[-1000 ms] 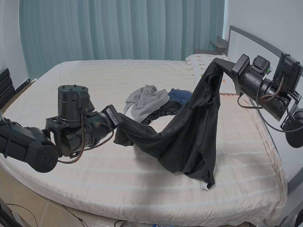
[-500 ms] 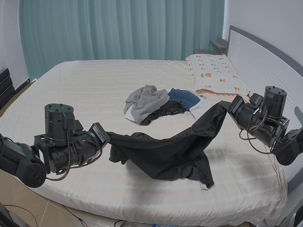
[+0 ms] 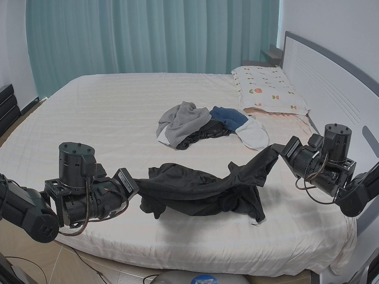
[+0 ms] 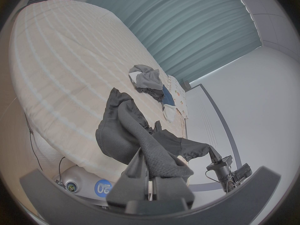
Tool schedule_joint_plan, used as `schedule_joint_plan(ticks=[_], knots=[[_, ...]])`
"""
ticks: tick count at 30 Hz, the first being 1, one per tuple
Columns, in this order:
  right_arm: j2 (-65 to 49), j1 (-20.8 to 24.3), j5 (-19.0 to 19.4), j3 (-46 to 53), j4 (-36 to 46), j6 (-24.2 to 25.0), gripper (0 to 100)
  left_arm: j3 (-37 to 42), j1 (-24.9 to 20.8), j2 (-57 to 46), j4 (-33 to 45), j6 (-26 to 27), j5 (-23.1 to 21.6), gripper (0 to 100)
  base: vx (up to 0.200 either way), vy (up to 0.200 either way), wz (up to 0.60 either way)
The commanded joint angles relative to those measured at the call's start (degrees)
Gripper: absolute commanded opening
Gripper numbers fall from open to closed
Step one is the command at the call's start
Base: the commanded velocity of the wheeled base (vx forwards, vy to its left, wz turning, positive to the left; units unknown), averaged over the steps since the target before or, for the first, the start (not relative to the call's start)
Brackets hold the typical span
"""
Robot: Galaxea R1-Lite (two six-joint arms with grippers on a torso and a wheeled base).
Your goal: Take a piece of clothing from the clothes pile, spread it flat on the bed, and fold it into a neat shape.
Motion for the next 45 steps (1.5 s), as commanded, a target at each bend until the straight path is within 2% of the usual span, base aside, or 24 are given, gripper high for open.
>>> schedule_joint_plan(ticks=[1,4,13,18,25,30,42,45], knots=[[-0.45,0.49,-0.26,0.48,-0.07,-0.02,0,-0.38,0.25,0.30,0.02,-0.48,0.24,0,0.000,0.000,0.00],[-0.45,0.58,-0.35,0.75,-0.07,-0.11,0,-0.82,0.78,0.04,0.02,-2.86,0.33,0,0.000,0.200,0.00],[-0.36,1.28,-0.78,0.75,-0.07,-0.20,0,0.06,1.31,-0.93,0.11,-2.95,0.51,0,0.000,0.200,0.00],[0.08,2.42,-6.50,0.22,-0.07,-1.43,0,0.59,1.31,-2.60,0.11,-2.86,0.51,0,0.000,0.200,0.00],[-0.36,2.42,-7.82,-0.48,-0.16,-2.22,0,0.76,1.40,-3.91,0.28,-2.86,0.51,0,0.000,0.200,0.00],[0.25,2.60,-10.98,-1.27,-0.16,-2.39,0,0.76,1.49,-5.32,0.63,-2.86,0.42,0,0.000,0.200,0.00],[-0.45,2.16,-11.07,-1.27,-1.03,-2.66,0,0.76,2.28,-5.32,0.46,-2.86,0.33,0,0.000,0.200,0.00],[-0.54,2.16,-10.89,-0.66,-5.78,-2.83,0,0.76,2.54,-5.76,0.37,-2.77,0.33,0,0.000,0.200,0.00]])
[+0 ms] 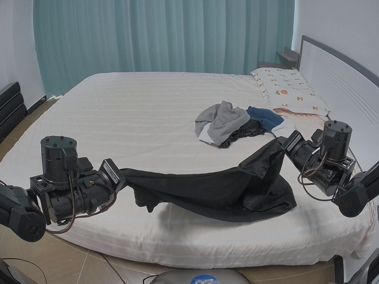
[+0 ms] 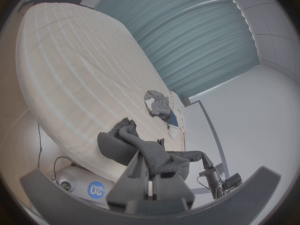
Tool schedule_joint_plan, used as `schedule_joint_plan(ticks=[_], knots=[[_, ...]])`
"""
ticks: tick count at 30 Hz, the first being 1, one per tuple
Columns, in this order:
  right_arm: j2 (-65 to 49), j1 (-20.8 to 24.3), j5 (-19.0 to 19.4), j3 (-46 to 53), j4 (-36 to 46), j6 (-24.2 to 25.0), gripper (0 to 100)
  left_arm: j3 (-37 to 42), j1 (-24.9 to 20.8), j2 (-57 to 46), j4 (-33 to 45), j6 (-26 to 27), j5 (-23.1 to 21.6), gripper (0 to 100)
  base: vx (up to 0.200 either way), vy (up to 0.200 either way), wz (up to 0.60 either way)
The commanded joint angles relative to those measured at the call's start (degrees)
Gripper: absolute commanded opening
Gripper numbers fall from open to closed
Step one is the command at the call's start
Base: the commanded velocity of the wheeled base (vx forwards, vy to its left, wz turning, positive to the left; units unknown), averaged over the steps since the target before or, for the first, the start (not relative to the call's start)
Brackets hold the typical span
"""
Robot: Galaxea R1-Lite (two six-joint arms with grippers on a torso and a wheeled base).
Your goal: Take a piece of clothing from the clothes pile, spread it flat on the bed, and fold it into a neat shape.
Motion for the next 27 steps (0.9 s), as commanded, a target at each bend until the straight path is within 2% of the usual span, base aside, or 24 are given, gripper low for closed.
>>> schedule_joint_plan(ticks=[1,27], knots=[[-0.17,0.08,0.12,0.71,-3.94,-0.15,0,-0.01,0.32,-0.47,-0.09,0.05,-0.02,0,0.000,0.200,0.00],[-0.26,0.25,1.26,0.80,-6.13,2.22,0,-0.09,1.55,-2.49,0.17,0.13,-0.11,0,0.000,0.200,0.00]])
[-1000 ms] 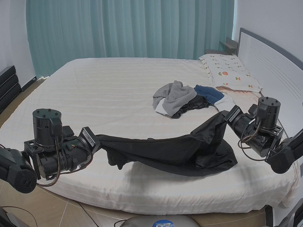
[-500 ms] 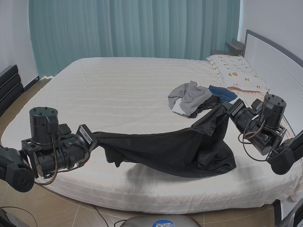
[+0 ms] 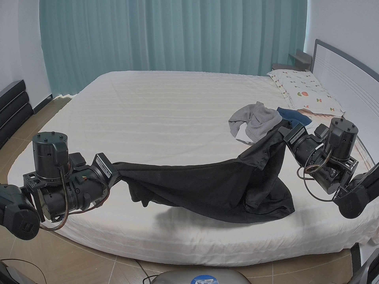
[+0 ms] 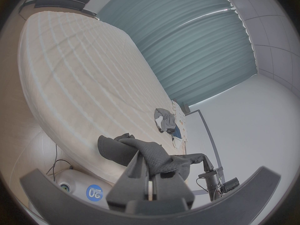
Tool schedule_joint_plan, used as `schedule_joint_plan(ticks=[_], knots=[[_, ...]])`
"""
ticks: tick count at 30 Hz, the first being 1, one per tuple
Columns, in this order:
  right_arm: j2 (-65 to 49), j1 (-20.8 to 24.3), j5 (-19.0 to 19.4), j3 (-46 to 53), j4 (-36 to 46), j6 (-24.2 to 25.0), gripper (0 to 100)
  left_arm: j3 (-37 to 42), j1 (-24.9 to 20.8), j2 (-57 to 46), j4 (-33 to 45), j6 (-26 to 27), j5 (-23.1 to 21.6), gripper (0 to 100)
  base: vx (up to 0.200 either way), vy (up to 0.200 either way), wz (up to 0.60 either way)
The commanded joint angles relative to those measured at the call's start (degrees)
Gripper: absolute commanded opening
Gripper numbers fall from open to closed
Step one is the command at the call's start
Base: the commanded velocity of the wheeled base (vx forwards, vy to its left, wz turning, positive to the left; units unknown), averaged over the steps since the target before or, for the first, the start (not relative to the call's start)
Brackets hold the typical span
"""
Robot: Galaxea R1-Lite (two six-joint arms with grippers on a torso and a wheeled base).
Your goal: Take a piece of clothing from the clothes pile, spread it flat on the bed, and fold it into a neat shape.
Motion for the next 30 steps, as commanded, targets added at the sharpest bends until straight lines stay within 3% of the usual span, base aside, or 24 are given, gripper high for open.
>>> schedule_joint_plan(ticks=[1,16,24,30], knots=[[-0.19,0.30,0.08,0.08,-0.39,0.47,0,0.04,0.07,-0.31,0.00,-0.05,-0.01,0,0.000,0.200,0.00],[-0.55,0.57,0.25,0.17,-0.57,0.38,0,0.04,0.59,0.13,-0.09,-0.05,-0.19,0,0.000,0.200,0.00],[-0.63,-0.22,2.71,-1.50,0.22,-1.29,0,0.22,0.33,0.48,-0.18,-0.05,-0.63,0,0.000,0.000,0.00],[-4.41,-0.13,2.98,3.51,0.48,-1.73,0,-0.31,-0.28,-0.05,0.00,0.04,-0.71,0,-0.067,0.000,0.00]])
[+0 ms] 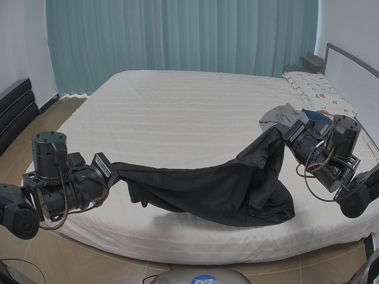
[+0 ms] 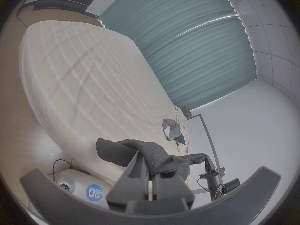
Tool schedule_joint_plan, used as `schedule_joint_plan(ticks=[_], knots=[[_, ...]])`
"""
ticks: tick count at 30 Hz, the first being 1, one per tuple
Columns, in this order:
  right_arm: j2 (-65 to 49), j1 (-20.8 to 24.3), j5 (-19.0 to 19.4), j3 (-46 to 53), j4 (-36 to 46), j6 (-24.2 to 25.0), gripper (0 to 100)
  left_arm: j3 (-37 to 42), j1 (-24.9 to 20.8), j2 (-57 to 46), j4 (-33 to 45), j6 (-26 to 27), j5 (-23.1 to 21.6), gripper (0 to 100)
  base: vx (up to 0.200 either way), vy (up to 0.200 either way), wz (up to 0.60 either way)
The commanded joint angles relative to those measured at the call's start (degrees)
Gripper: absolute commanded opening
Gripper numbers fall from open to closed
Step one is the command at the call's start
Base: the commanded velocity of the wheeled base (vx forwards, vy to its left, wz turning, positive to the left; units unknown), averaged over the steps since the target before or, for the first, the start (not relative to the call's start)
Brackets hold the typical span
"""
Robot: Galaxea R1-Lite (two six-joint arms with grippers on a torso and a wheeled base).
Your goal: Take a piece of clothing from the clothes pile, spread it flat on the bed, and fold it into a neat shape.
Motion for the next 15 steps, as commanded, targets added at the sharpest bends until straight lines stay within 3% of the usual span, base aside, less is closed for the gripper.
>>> schedule_joint_plan(ticks=[1,6,10,15], knots=[[-4.66,0.15,-0.03,4.17,0.13,-0.15,0,0.00,-0.37,-0.31,0.12,0.06,-0.02,0,-0.200,0.000,0.00],[-11.42,0.24,-0.12,6.90,2.07,-1.20,0,0.70,-1.78,-1.80,0.39,0.86,0.07,0,-0.200,0.000,0.00],[-21.62,1.21,-0.56,6.98,6.37,-4.72,0,-0.18,-1.78,-8.66,5.92,4.11,-0.02,0,-0.200,0.000,0.00],[-32.34,2.00,-0.74,2.77,15.87,-6.74,0,-4.31,-1.95,-14.28,15.06,7.27,-0.02,0,0.000,0.000,0.00]])
